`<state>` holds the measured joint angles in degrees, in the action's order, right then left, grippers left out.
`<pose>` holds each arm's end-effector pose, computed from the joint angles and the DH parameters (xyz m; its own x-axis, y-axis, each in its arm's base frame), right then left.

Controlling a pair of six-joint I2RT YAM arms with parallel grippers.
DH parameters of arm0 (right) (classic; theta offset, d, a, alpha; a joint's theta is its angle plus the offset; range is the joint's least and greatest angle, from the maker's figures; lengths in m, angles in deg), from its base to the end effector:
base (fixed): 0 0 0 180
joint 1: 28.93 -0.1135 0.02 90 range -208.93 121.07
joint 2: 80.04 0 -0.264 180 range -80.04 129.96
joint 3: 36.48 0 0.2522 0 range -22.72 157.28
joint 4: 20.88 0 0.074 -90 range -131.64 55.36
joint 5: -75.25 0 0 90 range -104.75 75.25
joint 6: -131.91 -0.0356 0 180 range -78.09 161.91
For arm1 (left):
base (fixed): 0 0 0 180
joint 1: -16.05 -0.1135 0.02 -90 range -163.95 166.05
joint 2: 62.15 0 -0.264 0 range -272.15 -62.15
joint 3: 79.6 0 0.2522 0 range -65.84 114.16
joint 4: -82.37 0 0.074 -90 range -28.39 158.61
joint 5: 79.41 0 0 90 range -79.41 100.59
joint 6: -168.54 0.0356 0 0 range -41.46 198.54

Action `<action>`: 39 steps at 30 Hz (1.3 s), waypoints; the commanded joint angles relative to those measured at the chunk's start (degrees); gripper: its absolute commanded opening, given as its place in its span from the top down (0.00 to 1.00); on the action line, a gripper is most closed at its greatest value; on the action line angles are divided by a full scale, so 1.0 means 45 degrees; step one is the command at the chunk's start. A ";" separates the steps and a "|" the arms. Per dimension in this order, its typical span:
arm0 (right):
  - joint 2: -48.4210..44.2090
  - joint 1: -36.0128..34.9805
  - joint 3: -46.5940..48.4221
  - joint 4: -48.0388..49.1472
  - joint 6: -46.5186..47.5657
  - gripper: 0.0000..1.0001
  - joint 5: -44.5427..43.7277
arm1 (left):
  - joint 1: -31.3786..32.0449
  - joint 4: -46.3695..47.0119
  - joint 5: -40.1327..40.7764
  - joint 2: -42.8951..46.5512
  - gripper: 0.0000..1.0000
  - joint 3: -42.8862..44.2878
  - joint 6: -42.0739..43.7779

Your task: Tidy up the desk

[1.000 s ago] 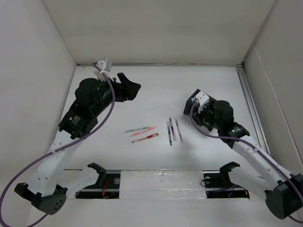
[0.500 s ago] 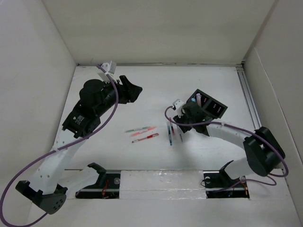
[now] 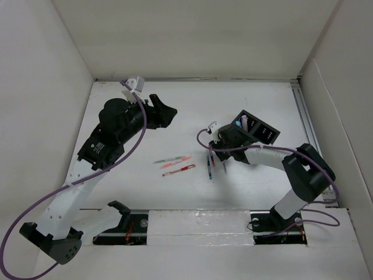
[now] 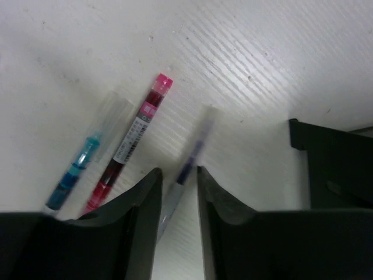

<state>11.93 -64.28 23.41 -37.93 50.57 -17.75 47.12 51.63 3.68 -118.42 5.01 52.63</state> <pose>0.2576 0.1804 0.1606 -0.5270 -0.5581 -0.6409 -0.6364 0.7589 -0.1377 0.1731 -0.1093 0.4482 -0.3011 -0.3250 -0.8965 0.5378 0.7185 -0.4411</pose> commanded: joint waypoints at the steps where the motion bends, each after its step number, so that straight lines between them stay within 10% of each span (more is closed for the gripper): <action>1: 0.0363 -0.0151 0.0393 0.1004 -0.0422 0.67 0.0141 | 0.0049 0.0412 -0.0201 0.0219 0.38 0.0017 -0.0023; 5: 0.0619 -0.0267 0.0453 0.0770 -0.0500 1.00 0.0101 | 0.0049 0.0315 -0.0143 0.0180 0.38 0.0115 -0.0004; 14: -0.3967 -0.0134 0.1486 -0.0128 0.0241 1.00 -0.0172 | 0.0049 0.0431 -0.0357 0.0161 0.38 0.0018 -0.0062; 20: -0.7055 0.2696 0.1547 0.1155 0.1043 1.00 0.1154 | 0.0049 0.0510 -0.0435 0.0083 0.37 0.0095 -0.0082; 29: -0.7176 0.6992 -0.0815 0.4634 -0.0206 1.00 0.4670 | 0.0049 0.0549 -0.0416 -0.0054 0.37 0.0213 -0.0159; 39: -0.6666 0.8032 -0.2261 0.6278 -0.0852 0.98 0.5746 | 0.0049 0.0803 -0.0436 -0.0015 0.37 -0.0080 -0.0316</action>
<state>-16.38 -28.57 14.19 -16.67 47.91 5.33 47.12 52.60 1.93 -119.07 5.01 51.64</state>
